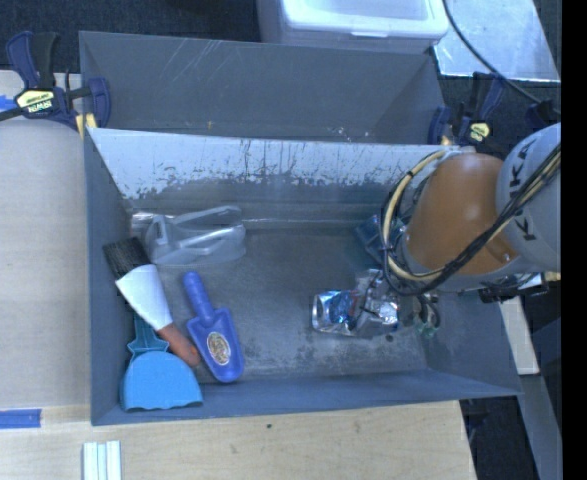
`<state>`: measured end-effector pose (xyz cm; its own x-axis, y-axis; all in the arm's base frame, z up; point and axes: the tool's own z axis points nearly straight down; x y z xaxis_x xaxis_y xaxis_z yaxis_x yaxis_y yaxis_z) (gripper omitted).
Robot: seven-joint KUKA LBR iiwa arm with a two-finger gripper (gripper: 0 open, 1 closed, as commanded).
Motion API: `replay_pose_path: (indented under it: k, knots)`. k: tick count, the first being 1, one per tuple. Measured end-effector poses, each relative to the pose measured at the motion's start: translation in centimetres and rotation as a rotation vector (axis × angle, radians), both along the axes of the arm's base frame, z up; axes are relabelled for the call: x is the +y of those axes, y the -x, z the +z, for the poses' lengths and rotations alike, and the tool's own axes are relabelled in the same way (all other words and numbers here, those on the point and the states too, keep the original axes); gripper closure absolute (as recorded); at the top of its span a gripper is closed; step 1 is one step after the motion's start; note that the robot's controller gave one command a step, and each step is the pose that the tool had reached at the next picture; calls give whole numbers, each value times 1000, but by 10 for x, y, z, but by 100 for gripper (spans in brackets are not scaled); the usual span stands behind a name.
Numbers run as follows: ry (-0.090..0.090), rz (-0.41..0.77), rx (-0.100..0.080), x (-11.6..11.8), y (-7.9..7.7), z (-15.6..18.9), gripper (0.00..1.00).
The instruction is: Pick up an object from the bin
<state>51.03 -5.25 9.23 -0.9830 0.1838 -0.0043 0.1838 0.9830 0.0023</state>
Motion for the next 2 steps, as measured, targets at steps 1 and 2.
replay_pose_path:
  k: [1,2]
  knots:
    - [1,1,-6,0,-2,25,100]
    - [0,2,-5,0,-1,41,100]
